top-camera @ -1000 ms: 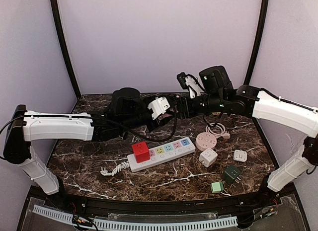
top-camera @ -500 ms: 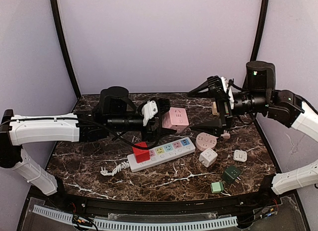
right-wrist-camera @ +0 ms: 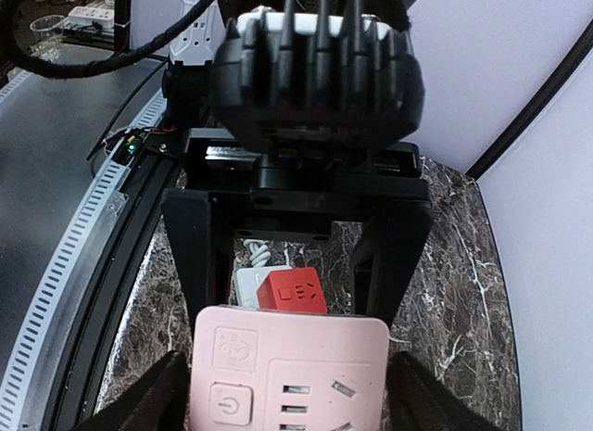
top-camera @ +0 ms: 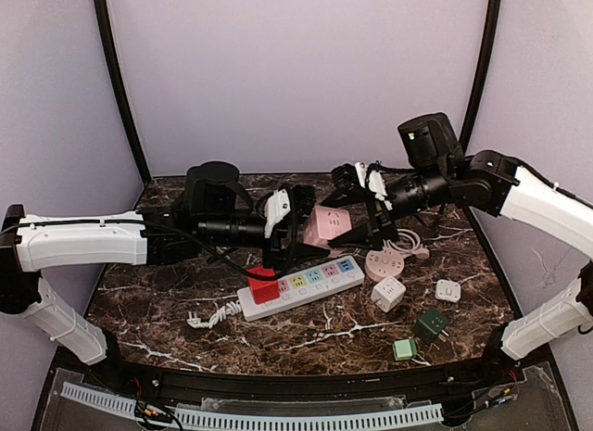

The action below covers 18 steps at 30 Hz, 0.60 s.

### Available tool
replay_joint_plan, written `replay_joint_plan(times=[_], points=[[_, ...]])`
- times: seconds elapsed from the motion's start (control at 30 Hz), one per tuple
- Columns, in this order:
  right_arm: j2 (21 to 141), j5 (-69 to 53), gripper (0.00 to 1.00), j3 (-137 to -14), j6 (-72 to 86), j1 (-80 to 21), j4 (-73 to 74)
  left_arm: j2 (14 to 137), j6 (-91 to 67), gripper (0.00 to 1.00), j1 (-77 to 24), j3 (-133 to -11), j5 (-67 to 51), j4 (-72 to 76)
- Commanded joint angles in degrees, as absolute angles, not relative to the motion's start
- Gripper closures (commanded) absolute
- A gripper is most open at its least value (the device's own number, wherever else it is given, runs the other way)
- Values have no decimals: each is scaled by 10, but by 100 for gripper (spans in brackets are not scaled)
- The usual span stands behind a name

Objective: Insert the plug

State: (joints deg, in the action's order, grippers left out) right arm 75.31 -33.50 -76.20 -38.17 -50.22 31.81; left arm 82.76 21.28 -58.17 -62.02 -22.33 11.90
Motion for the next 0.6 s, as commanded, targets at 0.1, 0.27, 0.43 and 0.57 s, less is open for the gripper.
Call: replay_joint_plan(times=[0.1, 0.27, 0.43, 0.57], points=[[771, -304, 57, -790, -366, -500, 329, 807, 211, 99, -581, -611, -239, 135], [787, -281, 45, -800, -369, -499, 352, 804, 215, 99, -581, -607, -236, 141], [805, -275, 39, -818, -353, -493, 364, 801, 221, 99, -582, -601, -237, 146], [805, -277, 42, -822, -347, -486, 363, 800, 222, 99, -581, -597, -235, 146]])
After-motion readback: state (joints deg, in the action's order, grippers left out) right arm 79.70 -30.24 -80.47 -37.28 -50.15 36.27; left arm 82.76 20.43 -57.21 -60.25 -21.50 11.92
